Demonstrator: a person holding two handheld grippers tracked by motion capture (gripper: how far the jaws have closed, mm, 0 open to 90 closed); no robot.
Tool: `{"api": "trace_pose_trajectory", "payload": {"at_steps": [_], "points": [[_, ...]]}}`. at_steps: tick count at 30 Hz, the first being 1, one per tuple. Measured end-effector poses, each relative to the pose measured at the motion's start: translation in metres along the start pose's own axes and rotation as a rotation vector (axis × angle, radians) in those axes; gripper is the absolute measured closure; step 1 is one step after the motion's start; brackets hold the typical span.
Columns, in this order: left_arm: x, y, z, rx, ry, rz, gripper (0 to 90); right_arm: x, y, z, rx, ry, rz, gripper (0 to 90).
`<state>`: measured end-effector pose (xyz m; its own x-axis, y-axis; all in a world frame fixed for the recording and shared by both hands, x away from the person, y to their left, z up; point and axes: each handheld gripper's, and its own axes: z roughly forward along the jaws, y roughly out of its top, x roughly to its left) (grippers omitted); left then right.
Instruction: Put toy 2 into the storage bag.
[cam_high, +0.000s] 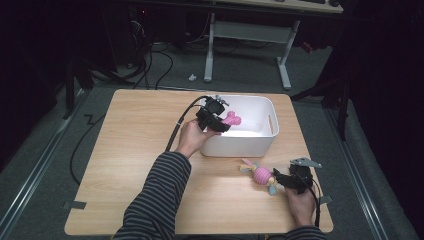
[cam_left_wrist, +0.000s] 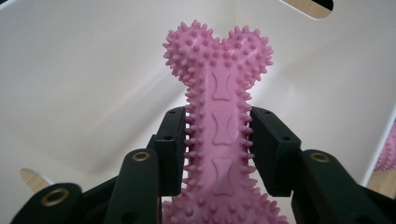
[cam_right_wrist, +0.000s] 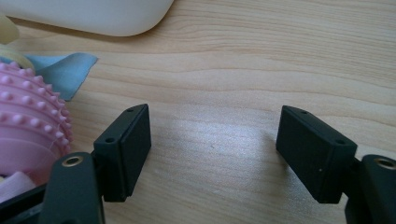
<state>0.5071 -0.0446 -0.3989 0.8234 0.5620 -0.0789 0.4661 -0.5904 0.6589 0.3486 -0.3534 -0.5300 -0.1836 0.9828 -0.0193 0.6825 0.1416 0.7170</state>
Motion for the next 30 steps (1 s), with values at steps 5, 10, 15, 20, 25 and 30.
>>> {"api": "trace_pose_trajectory", "payload": {"at_steps": [5,10,15,20,25,30], "points": [[-0.001,0.001,-0.006,-0.028,0.004,-0.012,49.0,0.0,0.0,0.0,0.0,0.0,0.0,26.6],[-0.003,0.002,-0.018,-0.062,-0.002,-0.008,41.8,0.0,0.0,0.0,0.0,0.001,-0.001,26.6],[0.001,-0.001,-0.029,-0.088,-0.004,-0.013,40.7,0.0,0.0,0.0,0.0,0.002,-0.001,26.7],[0.004,-0.006,-0.043,-0.125,0.001,-0.02,39.5,0.0,0.0,0.0,0.0,0.003,-0.002,26.6],[0.005,-0.013,-0.055,-0.147,0.008,-0.021,38.9,0.0,0.0,0.0,0.0,0.003,-0.002,26.6],[0.006,-0.021,-0.066,-0.168,0.016,-0.021,38.9,0.0,0.0,0.0,0.0,0.002,-0.001,26.6]]}}
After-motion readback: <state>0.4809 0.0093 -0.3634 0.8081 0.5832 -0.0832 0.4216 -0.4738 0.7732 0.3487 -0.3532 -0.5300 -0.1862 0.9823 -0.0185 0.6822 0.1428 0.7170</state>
